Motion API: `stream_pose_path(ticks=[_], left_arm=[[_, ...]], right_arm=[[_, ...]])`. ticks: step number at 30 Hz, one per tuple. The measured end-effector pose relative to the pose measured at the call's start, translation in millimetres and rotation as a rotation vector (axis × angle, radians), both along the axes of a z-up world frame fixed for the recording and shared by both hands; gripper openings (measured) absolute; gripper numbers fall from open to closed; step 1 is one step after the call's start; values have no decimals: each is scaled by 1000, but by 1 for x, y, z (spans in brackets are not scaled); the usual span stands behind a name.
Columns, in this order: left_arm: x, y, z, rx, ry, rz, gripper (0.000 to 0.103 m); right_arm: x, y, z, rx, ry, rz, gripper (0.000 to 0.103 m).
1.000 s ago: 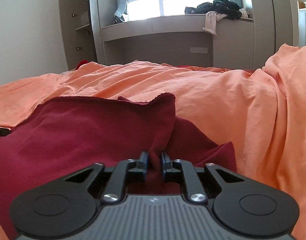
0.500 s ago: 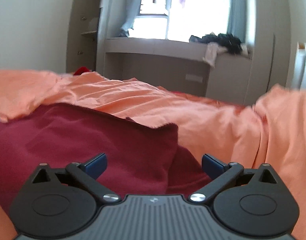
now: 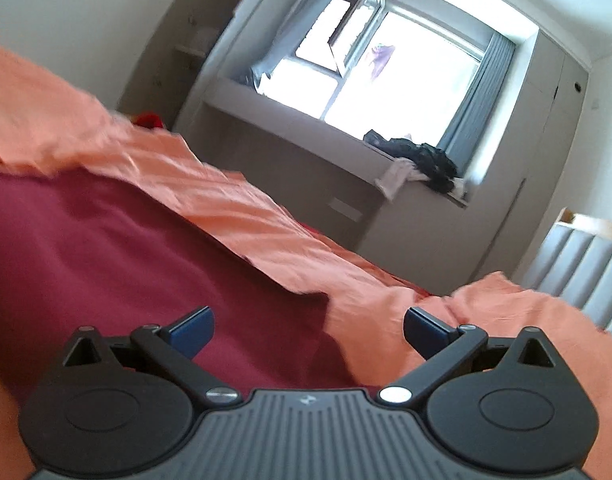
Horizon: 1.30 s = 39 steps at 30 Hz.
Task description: Fold small clothes
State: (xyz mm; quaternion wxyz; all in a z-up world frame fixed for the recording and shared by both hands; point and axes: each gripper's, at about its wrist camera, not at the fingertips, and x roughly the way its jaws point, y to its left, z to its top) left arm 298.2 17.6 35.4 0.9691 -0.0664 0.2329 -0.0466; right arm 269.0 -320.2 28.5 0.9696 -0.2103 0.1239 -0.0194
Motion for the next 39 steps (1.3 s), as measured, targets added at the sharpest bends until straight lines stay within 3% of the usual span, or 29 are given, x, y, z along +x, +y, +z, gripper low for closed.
stream_pose_path(ticks=[5, 10, 16, 19, 22, 25, 30, 39], left_arm=[[-12, 5, -6, -71, 6, -30, 102], [-33, 12, -22, -235, -9, -86, 102], [-38, 3, -42, -278, 31, -231, 102], [-35, 1, -48, -308, 44, -255, 102], [-28, 2, -51, -349, 55, -237, 102], [-18, 3, -53, -336, 73, -177, 102], [-4, 4, -52, -337, 59, -80, 102], [12, 4, -51, -381, 65, 4, 102]], right_arm=[[-13, 20, -2, 103, -24, 94, 103], [-21, 39, -4, 112, -57, 136, 103], [-19, 53, -8, 80, -37, 178, 103], [-18, 54, -12, 72, -27, 181, 103], [-15, 51, -17, 119, 19, 182, 103], [-11, 49, -28, 184, 83, 160, 103], [-15, 47, -36, 311, 86, 86, 103], [-21, 63, -42, 191, 18, 57, 103]])
